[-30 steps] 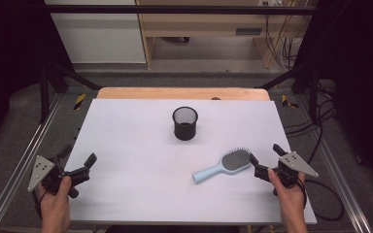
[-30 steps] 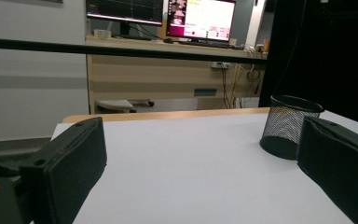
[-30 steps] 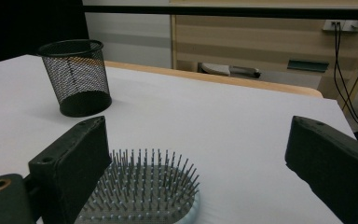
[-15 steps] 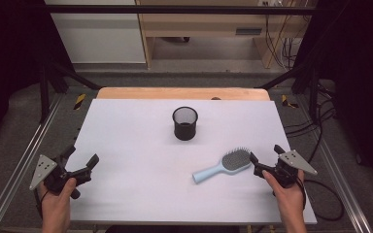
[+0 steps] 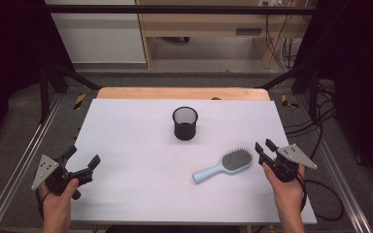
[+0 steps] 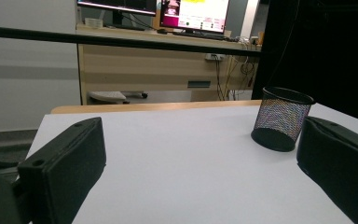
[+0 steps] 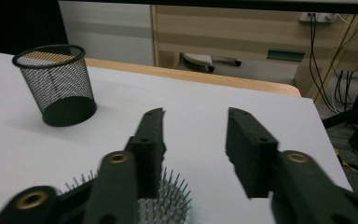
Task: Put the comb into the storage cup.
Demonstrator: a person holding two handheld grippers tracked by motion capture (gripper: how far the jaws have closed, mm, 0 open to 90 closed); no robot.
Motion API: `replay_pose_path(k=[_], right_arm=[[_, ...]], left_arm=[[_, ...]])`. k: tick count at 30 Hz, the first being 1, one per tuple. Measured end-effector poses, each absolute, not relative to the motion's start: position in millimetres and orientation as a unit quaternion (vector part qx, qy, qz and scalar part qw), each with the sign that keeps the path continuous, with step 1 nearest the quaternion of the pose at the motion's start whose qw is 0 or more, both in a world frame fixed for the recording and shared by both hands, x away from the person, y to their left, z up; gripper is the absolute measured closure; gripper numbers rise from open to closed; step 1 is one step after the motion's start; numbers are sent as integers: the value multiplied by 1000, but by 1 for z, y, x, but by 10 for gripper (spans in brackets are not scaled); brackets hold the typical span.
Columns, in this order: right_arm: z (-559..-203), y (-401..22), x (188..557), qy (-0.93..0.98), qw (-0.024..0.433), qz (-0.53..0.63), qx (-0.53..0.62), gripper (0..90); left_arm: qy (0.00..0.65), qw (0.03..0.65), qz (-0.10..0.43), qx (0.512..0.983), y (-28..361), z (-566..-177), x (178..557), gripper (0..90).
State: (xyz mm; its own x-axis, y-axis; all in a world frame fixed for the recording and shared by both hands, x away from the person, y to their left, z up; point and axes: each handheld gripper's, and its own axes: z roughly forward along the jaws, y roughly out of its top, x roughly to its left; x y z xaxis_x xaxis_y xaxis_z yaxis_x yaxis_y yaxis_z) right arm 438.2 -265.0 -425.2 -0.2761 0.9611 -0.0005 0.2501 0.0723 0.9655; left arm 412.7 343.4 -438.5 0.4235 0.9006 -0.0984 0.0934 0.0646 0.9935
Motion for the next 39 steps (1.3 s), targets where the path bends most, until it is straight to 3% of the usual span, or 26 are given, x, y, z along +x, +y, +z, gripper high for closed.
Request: replay_pose_path(k=[3,4,5,7,22,39], right_arm=[[-420,-268,449,641,365,470,484,764],[-420,-268,449,641,365,470,484,764],[-422,-271,459,648,356,462,490,855],[-427,-274,466,650,345,456,500,900],[-464,-267,478,694,290,412,514,900],[-476,-267,490,715,272,381,519,900]], left_arm=[[417,596,339,597,343,-439,412,14],[417,596,339,597,343,-439,412,14],[418,594,339,597,344,-439,413,15],[419,595,339,596,344,-439,413,15],[416,595,331,603,340,-440,415,20],[411,597,326,607,339,-439,415,25]])
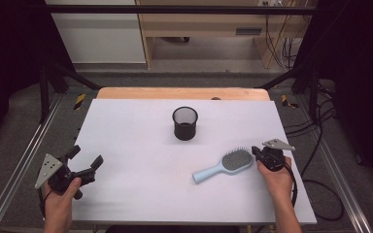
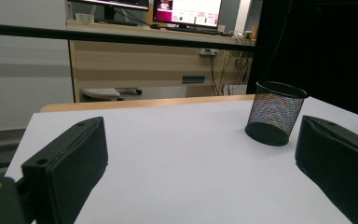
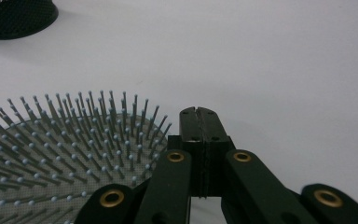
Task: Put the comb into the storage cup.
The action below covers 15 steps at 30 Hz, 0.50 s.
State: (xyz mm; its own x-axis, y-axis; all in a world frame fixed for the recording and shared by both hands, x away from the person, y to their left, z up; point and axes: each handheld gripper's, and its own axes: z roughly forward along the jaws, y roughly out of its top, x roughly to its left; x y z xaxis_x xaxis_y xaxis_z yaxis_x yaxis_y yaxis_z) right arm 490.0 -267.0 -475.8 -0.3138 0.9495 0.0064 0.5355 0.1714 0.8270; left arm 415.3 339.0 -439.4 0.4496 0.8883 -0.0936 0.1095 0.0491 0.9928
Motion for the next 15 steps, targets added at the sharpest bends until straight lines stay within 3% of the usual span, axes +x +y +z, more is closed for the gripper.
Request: replay_pose_path(k=[15], right_arm=[[-476,-250,483,728,245,393,505,900]], left_arm=[[412,595,326,609,339,-440,416,26]])
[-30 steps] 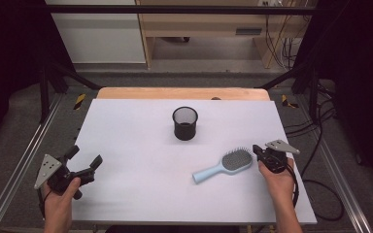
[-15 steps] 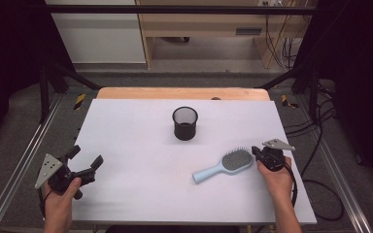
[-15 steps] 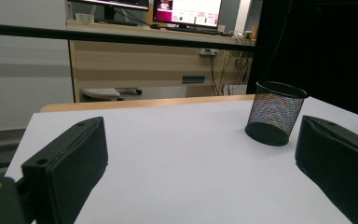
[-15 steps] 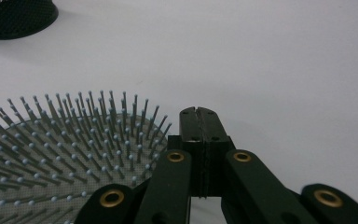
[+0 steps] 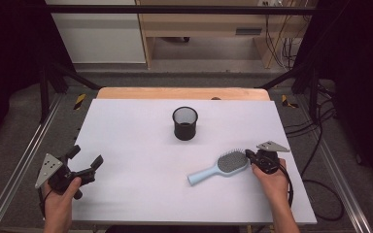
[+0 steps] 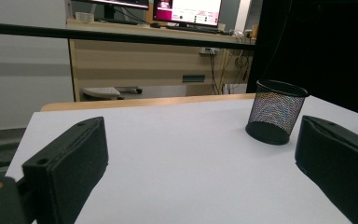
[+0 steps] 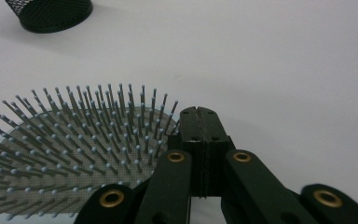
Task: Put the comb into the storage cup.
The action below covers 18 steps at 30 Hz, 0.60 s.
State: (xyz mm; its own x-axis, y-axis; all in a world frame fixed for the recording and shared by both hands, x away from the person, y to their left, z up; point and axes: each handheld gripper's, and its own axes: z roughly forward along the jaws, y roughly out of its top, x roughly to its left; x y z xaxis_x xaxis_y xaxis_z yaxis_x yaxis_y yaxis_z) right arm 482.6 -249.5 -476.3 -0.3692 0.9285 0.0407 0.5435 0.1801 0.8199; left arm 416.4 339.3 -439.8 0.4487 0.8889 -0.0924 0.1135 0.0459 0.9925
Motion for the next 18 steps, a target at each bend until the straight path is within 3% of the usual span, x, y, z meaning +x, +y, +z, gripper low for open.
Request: replay_pose_path(k=[18], right_arm=[[-472,-202,470,761,217,392,470,900]], left_arm=[[415,588,321,616,337,-442,419,29]])
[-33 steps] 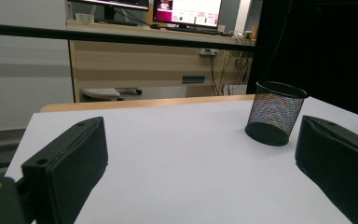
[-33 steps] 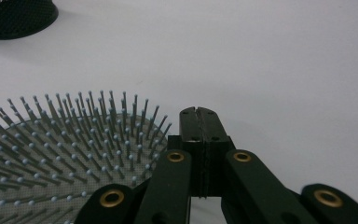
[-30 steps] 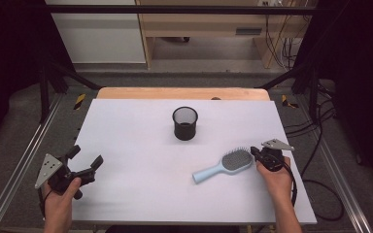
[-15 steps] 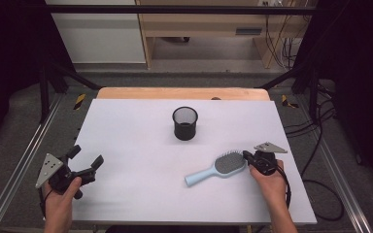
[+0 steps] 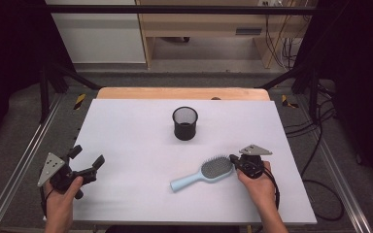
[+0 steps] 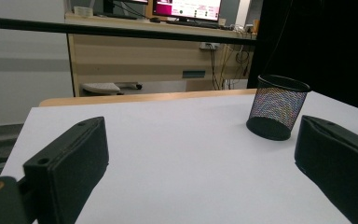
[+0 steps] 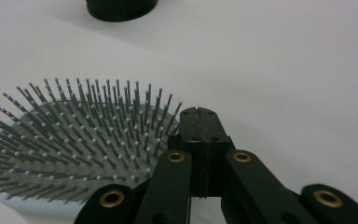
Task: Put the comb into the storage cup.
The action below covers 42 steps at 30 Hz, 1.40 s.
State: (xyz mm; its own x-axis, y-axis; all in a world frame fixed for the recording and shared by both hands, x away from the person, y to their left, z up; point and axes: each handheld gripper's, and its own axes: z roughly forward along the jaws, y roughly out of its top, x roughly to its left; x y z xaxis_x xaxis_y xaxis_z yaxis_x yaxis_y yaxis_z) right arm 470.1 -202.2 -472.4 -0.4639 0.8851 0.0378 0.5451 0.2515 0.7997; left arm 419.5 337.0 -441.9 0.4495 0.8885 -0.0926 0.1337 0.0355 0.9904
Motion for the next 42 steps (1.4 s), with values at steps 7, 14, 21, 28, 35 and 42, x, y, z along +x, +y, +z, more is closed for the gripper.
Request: replay_pose_path(k=[7,14,21,28,35,42], right_arm=[[-472,-188,468,770,214,391,457,900],[-472,-178,466,775,205,395,448,900],[-472,-161,461,787,203,394,428,900],[-471,-151,457,794,200,394,417,900],[-471,-140,452,802,193,395,404,900],[-470,-130,448,805,191,395,399,900]], left_arm=[[417,581,318,622,336,-443,420,31],[419,580,315,624,336,-444,421,31],[421,577,313,626,336,-445,421,31],[423,574,312,628,337,-446,421,31],[424,571,311,631,337,-446,422,31],[427,568,309,632,337,-447,422,32]])
